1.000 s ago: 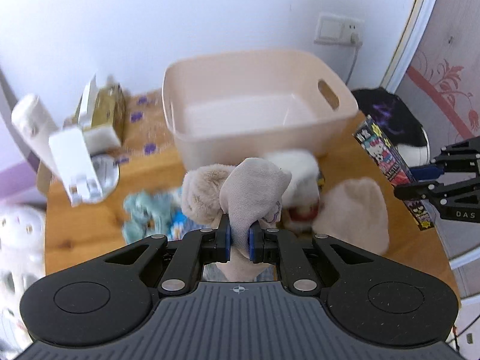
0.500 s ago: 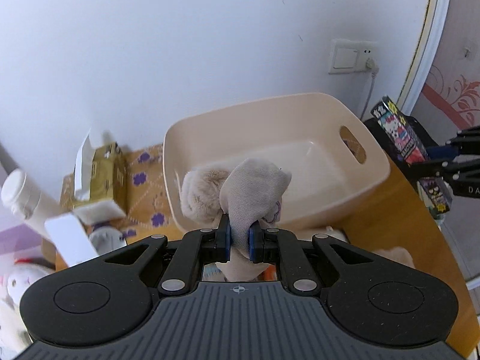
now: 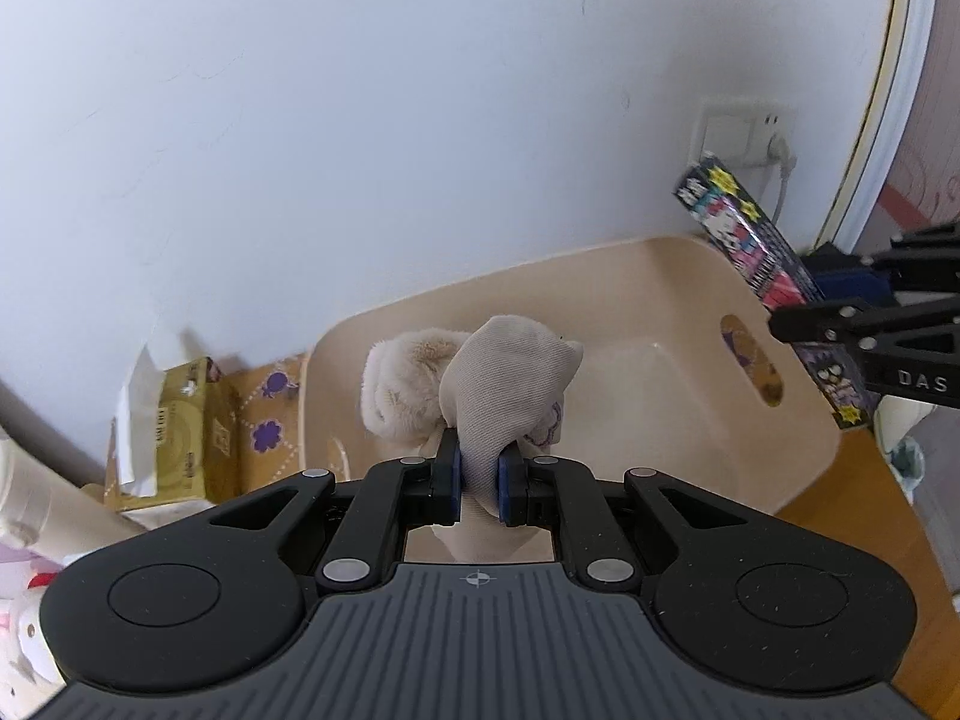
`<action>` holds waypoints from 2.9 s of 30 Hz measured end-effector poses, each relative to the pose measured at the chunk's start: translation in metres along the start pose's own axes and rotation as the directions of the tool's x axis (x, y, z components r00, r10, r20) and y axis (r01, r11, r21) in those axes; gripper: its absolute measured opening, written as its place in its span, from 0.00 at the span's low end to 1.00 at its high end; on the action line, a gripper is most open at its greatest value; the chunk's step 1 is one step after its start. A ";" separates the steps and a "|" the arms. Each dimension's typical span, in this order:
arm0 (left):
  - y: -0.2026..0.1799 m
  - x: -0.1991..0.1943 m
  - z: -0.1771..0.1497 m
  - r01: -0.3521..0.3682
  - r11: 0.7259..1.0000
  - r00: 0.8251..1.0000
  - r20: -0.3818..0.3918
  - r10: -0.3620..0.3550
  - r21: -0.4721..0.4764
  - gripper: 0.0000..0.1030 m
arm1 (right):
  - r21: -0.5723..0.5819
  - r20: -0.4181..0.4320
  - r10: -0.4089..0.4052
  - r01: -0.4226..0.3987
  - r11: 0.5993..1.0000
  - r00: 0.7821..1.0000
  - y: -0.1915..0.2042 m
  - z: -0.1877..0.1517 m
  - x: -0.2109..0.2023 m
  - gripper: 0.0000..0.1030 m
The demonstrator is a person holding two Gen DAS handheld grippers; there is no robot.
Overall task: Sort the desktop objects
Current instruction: 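Carry both items to the beige basket and release them inside, then move both tools back to the table toward the fuzzy hat and gingham cloth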
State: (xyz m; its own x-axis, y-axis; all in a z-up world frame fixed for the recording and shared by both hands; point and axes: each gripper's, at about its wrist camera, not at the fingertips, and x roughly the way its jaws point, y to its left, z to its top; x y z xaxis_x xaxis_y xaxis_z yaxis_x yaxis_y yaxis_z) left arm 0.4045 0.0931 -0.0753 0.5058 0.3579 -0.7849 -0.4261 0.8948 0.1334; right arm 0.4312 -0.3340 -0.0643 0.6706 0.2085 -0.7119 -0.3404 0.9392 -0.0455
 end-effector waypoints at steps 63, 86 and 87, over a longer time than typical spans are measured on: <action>0.035 -0.048 -0.128 -0.080 0.972 0.979 -0.199 0.035 -0.221 0.73 | 0.092 -0.167 -0.094 0.110 0.990 0.982 0.050 -0.119 -0.029 1.00; 0.005 -0.013 -0.183 -0.070 0.979 0.939 -0.343 0.000 -0.190 0.74 | 0.226 -0.318 -0.021 0.098 0.969 0.948 0.072 -0.196 -0.009 1.00; 0.004 -0.012 -0.183 -0.068 0.979 0.939 -0.344 -0.002 -0.191 0.74 | 0.230 -0.324 -0.018 0.097 0.968 0.946 0.071 -0.197 -0.007 1.00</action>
State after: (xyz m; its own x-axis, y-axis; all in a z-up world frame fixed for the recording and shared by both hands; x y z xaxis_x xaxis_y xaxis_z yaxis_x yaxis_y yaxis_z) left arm 0.2598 0.0435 -0.1765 0.2175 0.2428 -0.9454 -0.5947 0.8010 0.0689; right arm 0.2722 -0.3223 -0.2008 0.4272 0.0917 -0.8995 -0.1130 0.9925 0.0475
